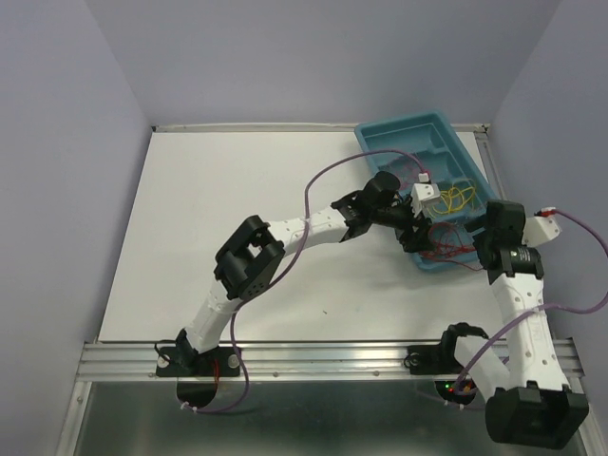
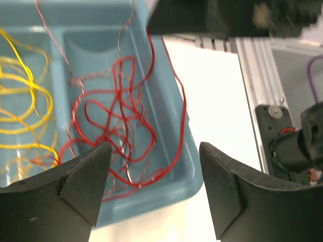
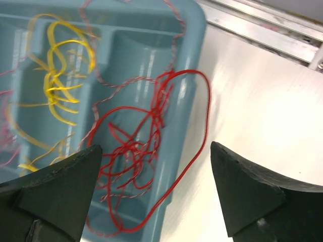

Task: Untangle the cables
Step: Adjust the cable in the bin.

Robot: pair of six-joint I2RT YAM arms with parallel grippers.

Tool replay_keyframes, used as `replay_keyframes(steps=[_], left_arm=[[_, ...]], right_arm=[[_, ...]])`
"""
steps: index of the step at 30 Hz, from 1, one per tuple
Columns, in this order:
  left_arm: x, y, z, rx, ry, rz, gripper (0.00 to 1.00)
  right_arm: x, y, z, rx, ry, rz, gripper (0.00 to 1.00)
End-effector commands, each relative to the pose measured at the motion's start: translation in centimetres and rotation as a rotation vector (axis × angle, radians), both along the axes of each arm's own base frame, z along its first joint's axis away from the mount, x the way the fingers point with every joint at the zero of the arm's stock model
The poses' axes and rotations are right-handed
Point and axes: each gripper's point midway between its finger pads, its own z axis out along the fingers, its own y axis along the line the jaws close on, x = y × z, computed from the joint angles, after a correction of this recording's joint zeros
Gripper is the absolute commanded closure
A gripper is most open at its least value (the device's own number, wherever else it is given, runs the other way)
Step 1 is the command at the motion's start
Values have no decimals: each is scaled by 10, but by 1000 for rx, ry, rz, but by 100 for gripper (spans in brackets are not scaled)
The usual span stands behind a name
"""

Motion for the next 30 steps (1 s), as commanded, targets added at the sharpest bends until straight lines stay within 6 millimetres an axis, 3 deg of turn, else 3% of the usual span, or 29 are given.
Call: replay_keyframes(steps=[1, 2, 3, 4, 5, 8, 11, 18, 26, 30], left_arm=[[-10, 11, 62, -102, -112, -5, 20], [-10, 14, 58, -90, -110, 2, 20], [-11, 16, 56, -84, -112, 0, 20], [-12, 17, 52, -74, -115, 0, 21], [-11, 17, 50, -66, -116, 6, 21], [-10, 18, 43, -54, -119, 11, 23], [-12, 14, 39, -50, -111, 1, 26], [-19, 3, 12, -3, -108, -21, 32], [-21, 0, -32, 78, -115, -18, 37], [-21, 1, -51, 108, -101, -22, 39]], right_arm=[[11, -14, -2, 57, -18, 0, 8], [6, -36, -9, 63, 8, -40, 11], [5, -44, -14, 84, 9, -40, 12], [10, -39, -21, 143, 1, 27, 14], [5, -52, -27, 175, -9, -1, 16], [18, -63, -34, 198, -8, 4, 22], [26, -64, -31, 204, -21, 24, 22], [44, -59, -29, 254, -44, 84, 23], [45, -60, -21, 241, -67, 81, 47], [48, -56, -21, 259, -71, 103, 68]])
